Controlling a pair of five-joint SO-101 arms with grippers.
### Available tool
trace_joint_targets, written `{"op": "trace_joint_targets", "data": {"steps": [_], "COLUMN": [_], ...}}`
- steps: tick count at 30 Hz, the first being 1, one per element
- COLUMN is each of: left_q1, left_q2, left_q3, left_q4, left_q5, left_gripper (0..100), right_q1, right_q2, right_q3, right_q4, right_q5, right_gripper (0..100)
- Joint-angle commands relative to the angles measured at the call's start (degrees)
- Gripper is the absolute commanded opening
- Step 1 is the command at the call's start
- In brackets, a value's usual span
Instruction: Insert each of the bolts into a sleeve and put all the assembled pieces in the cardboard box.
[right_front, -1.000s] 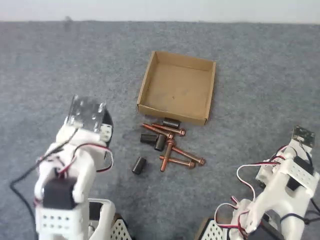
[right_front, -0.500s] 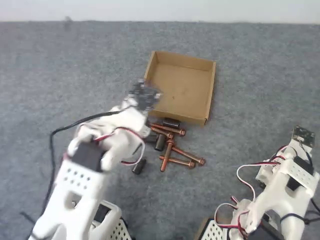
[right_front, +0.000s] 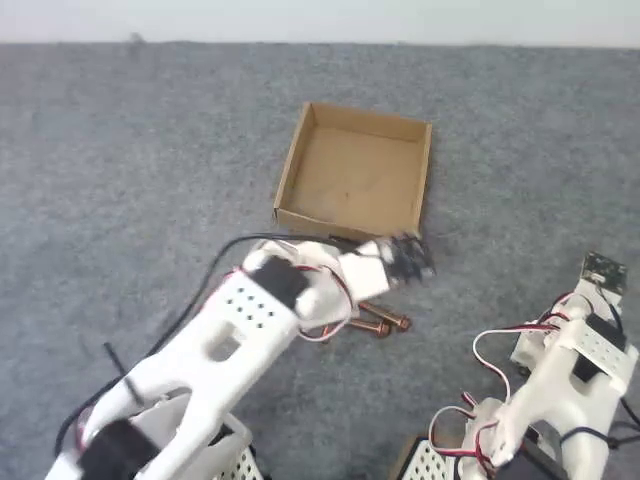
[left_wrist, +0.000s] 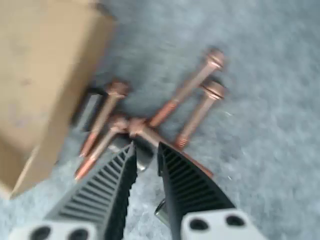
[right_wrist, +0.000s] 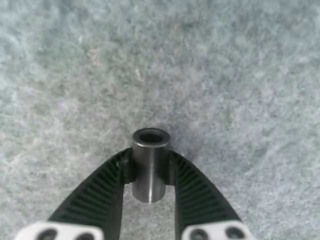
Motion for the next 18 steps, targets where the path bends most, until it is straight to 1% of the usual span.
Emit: {"op": "trace_joint_targets", "data": {"steps": [1, 5, 13, 18], "left_q1": [2.29, 4.31, 5.36, 5.63], "left_q2": [3.87, 9.32, 19.16, 22.95], "left_q3": [-3.3, -4.79, -13.67, -15.69], "left_q4": [-1.32, -1.49, -1.49, -1.49], "left_q5": [-6.51, -10.29, -10.29, -10.29], "left_gripper": [7, 7, 7, 7], "right_q1": [0.48, 0.48, -0.92, -0.92], "right_q2": [-2.24, -2.24, -2.24, -2.24], "right_q3": [-0.18, -0.18, -0.09, -0.09], "right_q4": [-0.75, -0.75, -0.75, -0.75], "right_q5": [1.23, 1.23, 1.32, 1.32], "right_gripper": [0.6, 0.6, 0.6, 0.6]}}
